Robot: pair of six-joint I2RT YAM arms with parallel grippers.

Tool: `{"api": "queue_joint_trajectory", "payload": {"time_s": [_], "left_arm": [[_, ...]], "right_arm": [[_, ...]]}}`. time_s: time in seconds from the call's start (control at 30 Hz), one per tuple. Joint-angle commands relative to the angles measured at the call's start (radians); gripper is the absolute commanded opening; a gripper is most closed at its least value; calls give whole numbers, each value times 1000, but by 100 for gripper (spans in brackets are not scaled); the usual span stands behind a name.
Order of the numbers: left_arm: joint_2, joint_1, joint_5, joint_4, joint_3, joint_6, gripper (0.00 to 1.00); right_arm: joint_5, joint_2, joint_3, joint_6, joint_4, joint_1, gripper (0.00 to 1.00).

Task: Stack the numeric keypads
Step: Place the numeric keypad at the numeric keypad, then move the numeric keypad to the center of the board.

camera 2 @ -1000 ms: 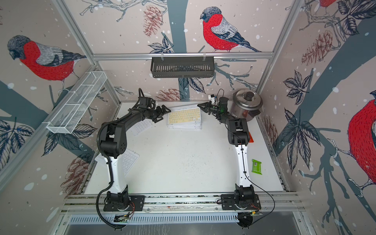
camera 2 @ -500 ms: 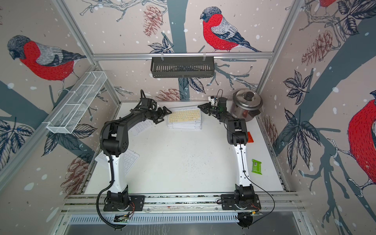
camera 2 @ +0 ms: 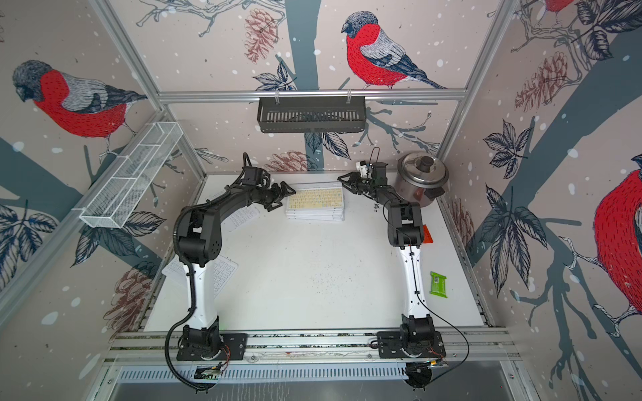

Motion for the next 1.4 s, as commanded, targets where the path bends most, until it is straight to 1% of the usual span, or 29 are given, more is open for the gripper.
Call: {"api": "queue_joint_trajectory", "payload": {"time_s": [0.0,0.03,0.1,0.17,0.23,0.3,0.37,0.43,0.47,0.6,0.73,0.77,0.8,0.83,0.93,1.0,1.03,1.13,1.2,1.27,1.33,1.37], "left_arm": [[-6,2,-1,-35,13,27,96],[-9,0,-6,-42,14,29,96],[-18,2,-12,-55,14,36,96],[-29,2,-23,-72,15,48,96],[-44,4,-41,-100,21,61,97],[-67,5,-67,-132,22,83,96],[-103,9,-110,-173,16,111,97],[-141,10,-156,-213,2,137,96],[-164,11,-187,-239,-9,152,96],[-287,12,-313,-310,-106,175,97],[-434,24,-517,-410,-256,145,97],[-469,37,-547,-415,-318,131,96],[-515,61,-557,-396,-381,116,96],[-568,93,-551,-361,-477,90,97],[-727,193,-502,-208,-712,3,97],[-810,245,-531,-137,-807,-47,96],[-838,256,-580,-118,-842,-66,97],[-881,265,-757,-111,-877,-78,97],[-879,288,-837,-102,-901,-114,97],[-850,338,-835,-72,-936,-146,97],[-799,396,-768,-46,-951,-160,97],[-778,410,-741,-31,-951,-157,97]], "right_arm": [[64,-33,-6,-86,-71,3,58],[79,-39,-8,-101,-88,2,60],[100,-57,-16,-120,-98,2,62],[121,-71,-18,-137,-118,0,70],[142,-86,-18,-156,-141,-1,74],[153,-114,-43,-165,-134,-1,81],[180,-157,-90,-173,-118,-2,91],[190,-196,-123,-185,-117,0,98],[193,-214,-143,-188,-114,2,100],[233,-342,-293,-200,-64,20,99],[345,-520,-468,-275,-81,70,99],[374,-555,-500,-300,-101,88,100],[406,-592,-525,-333,-130,113,100],[445,-632,-550,-362,-157,142,100],[540,-720,-620,-423,-201,231,100],[572,-756,-651,-448,-225,284,100],[586,-769,-663,-459,-239,315,100],[606,-792,-691,-476,-251,386,100],[623,-806,-704,-485,-260,422,100],[643,-820,-719,-485,-260,442,100],[651,-839,-735,-486,-260,451,100],[658,-849,-743,-489,-260,453,100]]}}
